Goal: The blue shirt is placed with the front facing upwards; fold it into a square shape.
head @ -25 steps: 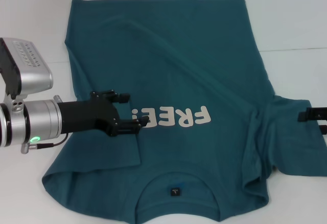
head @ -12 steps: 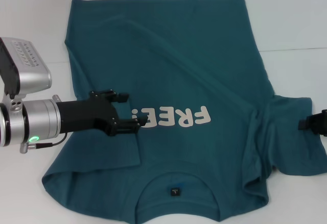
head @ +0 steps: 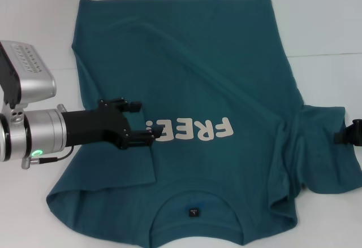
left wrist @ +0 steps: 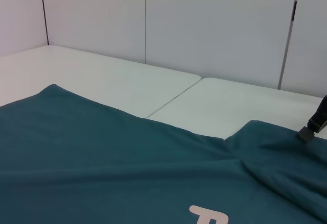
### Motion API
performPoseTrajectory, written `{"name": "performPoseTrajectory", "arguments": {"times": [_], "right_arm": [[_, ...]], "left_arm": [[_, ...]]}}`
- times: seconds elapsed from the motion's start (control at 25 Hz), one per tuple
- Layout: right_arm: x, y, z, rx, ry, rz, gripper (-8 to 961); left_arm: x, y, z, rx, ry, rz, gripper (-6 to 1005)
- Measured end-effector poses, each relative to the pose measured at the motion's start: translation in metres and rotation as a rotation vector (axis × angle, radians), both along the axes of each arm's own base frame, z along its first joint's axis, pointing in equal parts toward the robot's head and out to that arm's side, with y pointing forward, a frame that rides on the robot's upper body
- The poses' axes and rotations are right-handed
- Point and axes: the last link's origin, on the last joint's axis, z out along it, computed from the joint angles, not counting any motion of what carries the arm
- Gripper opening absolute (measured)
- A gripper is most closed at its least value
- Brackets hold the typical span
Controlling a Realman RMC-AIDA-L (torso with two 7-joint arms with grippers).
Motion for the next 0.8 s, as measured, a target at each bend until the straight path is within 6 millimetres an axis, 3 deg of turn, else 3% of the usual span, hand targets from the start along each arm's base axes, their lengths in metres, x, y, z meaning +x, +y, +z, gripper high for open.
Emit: {"name": "performPoseTrajectory", "arguments": {"times": [0.2, 0.8], "right_arm": [[-0.001, 0.001, 0.004, -0.002, -0.003, 0.006, -1], [-0.043, 0.024, 0.013, -0.039, 0.008, 0.127, 0]], "left_arm": [[-0.002, 0.002, 0.001, 0.014, 0.005, 0.008, 839], [-0.004, 0.001, 0.002, 0.029, -0.005, 0.025, 839]]}}
